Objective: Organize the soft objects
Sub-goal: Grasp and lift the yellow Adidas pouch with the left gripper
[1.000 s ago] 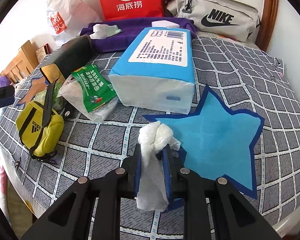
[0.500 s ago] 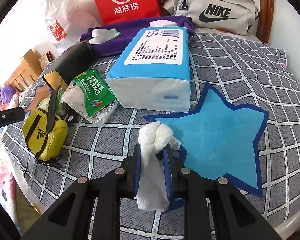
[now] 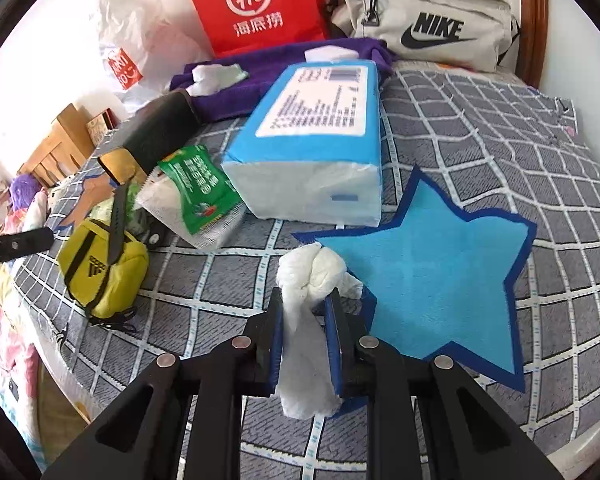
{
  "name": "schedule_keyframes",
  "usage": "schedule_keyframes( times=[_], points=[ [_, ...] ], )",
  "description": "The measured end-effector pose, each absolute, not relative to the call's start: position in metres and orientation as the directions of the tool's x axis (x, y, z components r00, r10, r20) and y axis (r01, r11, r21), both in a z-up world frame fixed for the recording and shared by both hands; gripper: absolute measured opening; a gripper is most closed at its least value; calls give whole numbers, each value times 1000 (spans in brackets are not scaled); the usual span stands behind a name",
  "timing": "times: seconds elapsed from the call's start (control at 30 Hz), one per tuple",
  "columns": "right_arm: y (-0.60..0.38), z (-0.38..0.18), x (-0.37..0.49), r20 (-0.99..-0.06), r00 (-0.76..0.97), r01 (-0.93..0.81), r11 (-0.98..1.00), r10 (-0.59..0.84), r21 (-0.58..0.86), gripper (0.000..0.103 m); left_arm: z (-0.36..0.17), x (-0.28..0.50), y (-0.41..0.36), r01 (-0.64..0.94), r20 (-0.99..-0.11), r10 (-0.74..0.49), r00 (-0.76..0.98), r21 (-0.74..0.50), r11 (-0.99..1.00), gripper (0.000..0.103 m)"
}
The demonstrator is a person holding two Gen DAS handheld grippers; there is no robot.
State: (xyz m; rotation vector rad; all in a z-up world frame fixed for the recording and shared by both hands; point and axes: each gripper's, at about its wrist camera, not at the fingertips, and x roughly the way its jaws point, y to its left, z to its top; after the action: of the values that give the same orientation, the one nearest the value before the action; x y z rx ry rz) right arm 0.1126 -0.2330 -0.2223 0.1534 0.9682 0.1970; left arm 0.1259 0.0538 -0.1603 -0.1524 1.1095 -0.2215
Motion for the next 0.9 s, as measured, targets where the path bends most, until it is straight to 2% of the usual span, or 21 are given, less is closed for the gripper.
schedule_keyframes(
  times=[0.2,0.3,0.47,0.57,0.67,0.9],
  points=[
    [-233,-200,104,-784,580,-114,975,219,189,19,-175,125,46,112,-869,-262,420,-237,965,61],
    [-233,-188,99,-770,600,-122,976,218,181,19,-185,125,39,128,-879,-262,398,-229,965,55],
    [-235,-175,94,-749,619,-125,972,235,201,19,-196,129,32,131,-890,-238,388,-202,970,30],
    [-236,-171,92,-745,626,-119,972,230,201,19,-194,130,38,126,-877,-277,393,-247,961,21],
    [-234,-168,94,-749,627,-108,976,214,189,19,-189,132,46,136,-859,-337,385,-309,942,18],
    [-228,-160,106,-750,627,-88,976,209,199,19,-176,130,66,161,-823,-390,414,-355,921,14]
  ],
)
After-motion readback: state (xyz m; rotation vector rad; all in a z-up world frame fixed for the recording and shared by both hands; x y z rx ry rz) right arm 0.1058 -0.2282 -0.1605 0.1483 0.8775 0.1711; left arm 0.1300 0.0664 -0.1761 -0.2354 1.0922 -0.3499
